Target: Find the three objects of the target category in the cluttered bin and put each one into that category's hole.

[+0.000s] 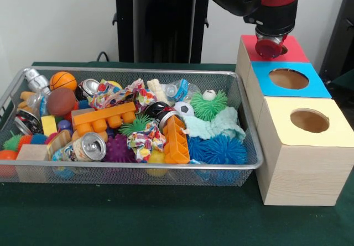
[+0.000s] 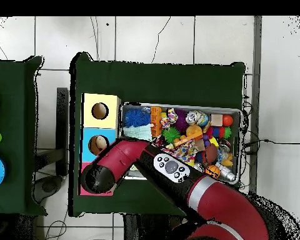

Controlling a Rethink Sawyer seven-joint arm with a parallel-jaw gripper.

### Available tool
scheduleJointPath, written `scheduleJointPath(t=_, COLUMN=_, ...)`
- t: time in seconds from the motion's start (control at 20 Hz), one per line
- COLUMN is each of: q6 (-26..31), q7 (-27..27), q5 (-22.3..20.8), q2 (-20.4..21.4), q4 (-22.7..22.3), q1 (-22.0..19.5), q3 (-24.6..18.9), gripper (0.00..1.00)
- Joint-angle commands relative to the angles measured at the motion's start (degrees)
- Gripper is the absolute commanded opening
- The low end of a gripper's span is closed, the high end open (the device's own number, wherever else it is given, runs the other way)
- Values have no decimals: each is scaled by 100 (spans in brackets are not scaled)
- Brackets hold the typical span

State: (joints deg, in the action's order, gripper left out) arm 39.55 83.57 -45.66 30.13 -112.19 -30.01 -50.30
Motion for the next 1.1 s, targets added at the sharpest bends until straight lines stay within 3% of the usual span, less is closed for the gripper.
scheduleJointPath(t=0.05, q6=-795, q7=384, q5=-321, q2=-33, q4=805, q1=-75, q3=411, gripper=0)
scheduleJointPath(t=0.1, q6=-745, q7=411, q5=-235, q2=-41, q4=800, q1=-77, q3=432, gripper=0)
scheduleJointPath(t=0.15, q6=-753, q7=419, q5=-171, q2=-46, q4=792, q1=-77, q3=451, gripper=100)
scheduleJointPath(t=0.3, q6=-601, q7=463, q5=45, q2=-78, q4=786, q1=-126, q3=456, gripper=100)
scheduleJointPath(t=0.4, q6=-377, q7=183, q5=100, q2=-45, q4=766, q1=-156, q3=399, gripper=100)
scheduleJointPath(t=0.5, q6=-299, q7=538, q5=399, q2=2, q4=697, q1=-181, q3=477, gripper=100)
scheduleJointPath(t=0.7, q6=-182, q7=452, q5=496, q2=50, q4=711, q1=-186, q3=482, gripper=100)
scheduleJointPath(t=0.75, q6=-234, q7=448, q5=505, q2=47, q4=711, q1=-190, q3=482, gripper=0)
scheduleJointPath(t=0.95, q6=-362, q7=213, q5=445, q2=19, q4=715, q1=-260, q3=351, gripper=0)
scheduleJointPath(t=1.1, q6=-314, q7=573, q5=710, q2=79, q4=652, q1=-242, q3=457, gripper=0)
